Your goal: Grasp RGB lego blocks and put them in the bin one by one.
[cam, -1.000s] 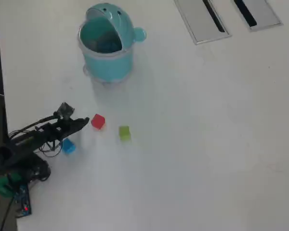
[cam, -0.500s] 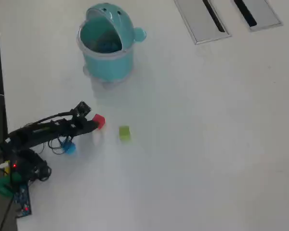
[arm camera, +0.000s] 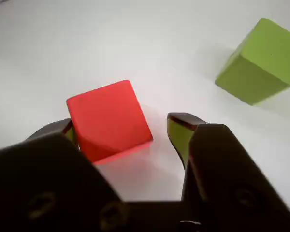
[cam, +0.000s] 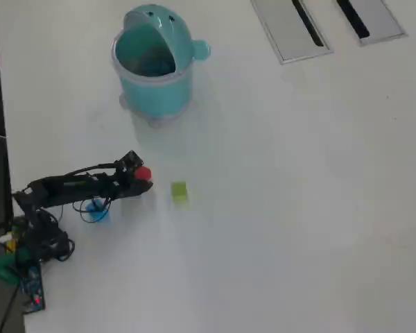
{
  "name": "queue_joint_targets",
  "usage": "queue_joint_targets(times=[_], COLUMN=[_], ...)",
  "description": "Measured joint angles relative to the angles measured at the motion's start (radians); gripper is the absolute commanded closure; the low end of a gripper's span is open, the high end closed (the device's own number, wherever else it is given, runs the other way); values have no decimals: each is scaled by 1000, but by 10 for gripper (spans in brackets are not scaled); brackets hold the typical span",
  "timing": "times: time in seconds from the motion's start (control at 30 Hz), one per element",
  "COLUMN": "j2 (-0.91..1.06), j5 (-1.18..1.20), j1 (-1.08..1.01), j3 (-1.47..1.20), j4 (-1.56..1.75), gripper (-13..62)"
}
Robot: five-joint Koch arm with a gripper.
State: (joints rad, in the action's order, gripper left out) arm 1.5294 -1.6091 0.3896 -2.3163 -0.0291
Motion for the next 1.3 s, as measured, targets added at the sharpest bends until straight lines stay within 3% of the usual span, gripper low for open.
queue_joint_targets(times=[0.3,0.97,1.3], j2=[-57,169,393], j5=[120,304,325], j1=[-9,87,287], j3=[5,3,130], j4=[129,152,78], gripper=[298,323,323])
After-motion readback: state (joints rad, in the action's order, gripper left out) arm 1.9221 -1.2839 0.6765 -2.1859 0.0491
